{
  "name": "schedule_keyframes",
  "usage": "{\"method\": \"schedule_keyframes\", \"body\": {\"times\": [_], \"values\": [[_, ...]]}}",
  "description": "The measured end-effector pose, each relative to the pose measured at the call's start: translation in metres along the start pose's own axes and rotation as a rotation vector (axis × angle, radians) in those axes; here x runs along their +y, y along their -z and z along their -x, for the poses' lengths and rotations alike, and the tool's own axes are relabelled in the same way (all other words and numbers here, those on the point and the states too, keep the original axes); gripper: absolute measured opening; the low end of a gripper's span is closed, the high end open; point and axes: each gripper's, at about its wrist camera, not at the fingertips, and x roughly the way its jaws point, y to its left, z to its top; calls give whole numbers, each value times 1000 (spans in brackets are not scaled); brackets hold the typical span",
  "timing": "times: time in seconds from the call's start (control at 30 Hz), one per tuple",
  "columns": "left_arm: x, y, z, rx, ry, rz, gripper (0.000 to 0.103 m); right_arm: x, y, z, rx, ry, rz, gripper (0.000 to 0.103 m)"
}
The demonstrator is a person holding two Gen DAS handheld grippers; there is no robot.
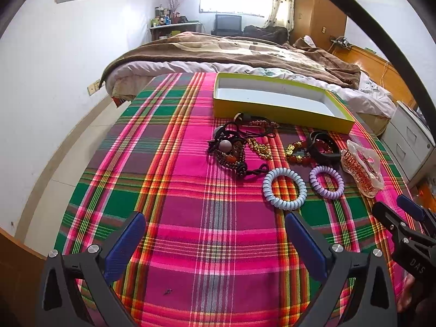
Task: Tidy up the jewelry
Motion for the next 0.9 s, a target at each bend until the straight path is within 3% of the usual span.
{"method": "schedule_keyframes", "body": {"times": [0.6, 0.9], "values": [[34, -33, -24, 36, 103, 34, 103, -5, -41, -46, 66, 18, 71, 83], [41, -41, -39, 83, 119, 47, 103, -10, -47, -65, 117, 26, 52, 80]]}}
